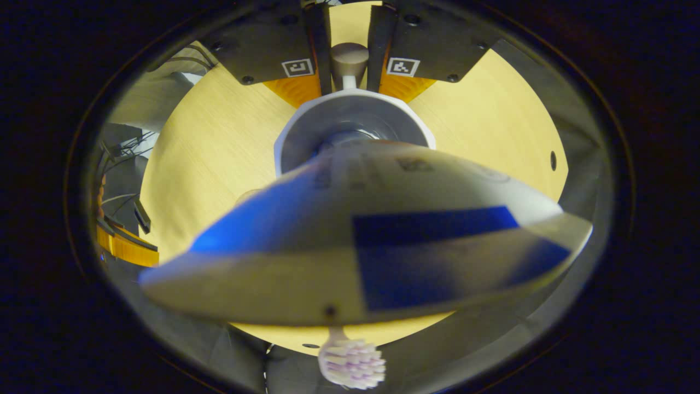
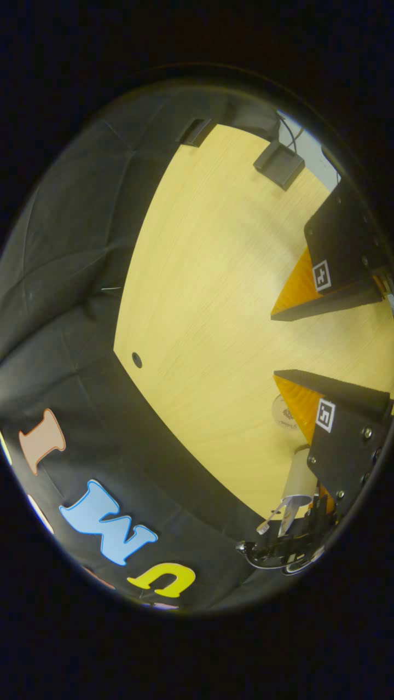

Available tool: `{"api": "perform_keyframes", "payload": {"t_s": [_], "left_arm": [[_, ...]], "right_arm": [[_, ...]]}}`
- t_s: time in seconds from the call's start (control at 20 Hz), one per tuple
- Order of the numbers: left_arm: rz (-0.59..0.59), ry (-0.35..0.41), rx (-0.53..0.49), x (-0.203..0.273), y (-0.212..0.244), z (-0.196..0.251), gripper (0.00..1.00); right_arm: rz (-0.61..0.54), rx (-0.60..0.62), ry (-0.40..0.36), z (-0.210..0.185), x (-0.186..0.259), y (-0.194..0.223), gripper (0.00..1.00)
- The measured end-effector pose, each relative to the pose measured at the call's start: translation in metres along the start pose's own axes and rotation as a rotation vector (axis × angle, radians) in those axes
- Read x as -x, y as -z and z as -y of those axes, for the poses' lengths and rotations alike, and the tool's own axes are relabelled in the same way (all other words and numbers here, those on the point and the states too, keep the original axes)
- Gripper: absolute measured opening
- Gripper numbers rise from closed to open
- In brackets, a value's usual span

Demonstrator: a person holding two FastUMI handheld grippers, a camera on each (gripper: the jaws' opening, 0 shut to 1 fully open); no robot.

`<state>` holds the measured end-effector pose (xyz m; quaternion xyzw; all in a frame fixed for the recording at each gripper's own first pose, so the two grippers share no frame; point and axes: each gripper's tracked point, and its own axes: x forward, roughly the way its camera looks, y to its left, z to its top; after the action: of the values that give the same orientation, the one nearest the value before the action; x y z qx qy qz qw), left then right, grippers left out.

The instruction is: Put the toothbrush and toothpaste on the desktop into the cup, then pick up the cup and place it on the coaster on the desktop.

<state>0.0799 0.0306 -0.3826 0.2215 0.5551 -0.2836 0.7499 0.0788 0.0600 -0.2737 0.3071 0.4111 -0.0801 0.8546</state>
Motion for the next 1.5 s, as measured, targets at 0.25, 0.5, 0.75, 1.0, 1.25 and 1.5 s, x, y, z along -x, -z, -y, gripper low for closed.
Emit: {"api": "perform_keyframes", "payload": {"t_s": [0.25,0.5,0.75,1.0,1.25,1.5], "left_arm": [[0.008,0.010,-0.047,-0.006,-0.020,0.022,0.35],[0.009,0.028,-0.085,-0.006,-0.033,0.027,0.35],[0.006,0.055,-0.100,-0.006,-0.045,0.047,0.35],[0.001,0.061,-0.123,-0.007,-0.054,0.053,0.34],[-0.008,0.059,-0.159,-0.007,-0.058,0.058,0.34],[-0.015,0.063,-0.164,-0.009,-0.059,0.069,0.34]], "right_arm": [[0.002,-0.024,0.014,0.014,0.002,-0.004,0.57],[0.005,-0.054,0.030,0.026,0.003,-0.012,0.57],[-0.002,-0.073,0.035,0.035,0.005,-0.008,0.57],[-0.008,-0.081,0.031,0.037,0.005,-0.006,0.57],[-0.011,-0.081,0.023,0.037,0.002,-0.006,0.57],[-0.001,-0.101,0.025,0.043,0.002,-0.012,0.57]]}}
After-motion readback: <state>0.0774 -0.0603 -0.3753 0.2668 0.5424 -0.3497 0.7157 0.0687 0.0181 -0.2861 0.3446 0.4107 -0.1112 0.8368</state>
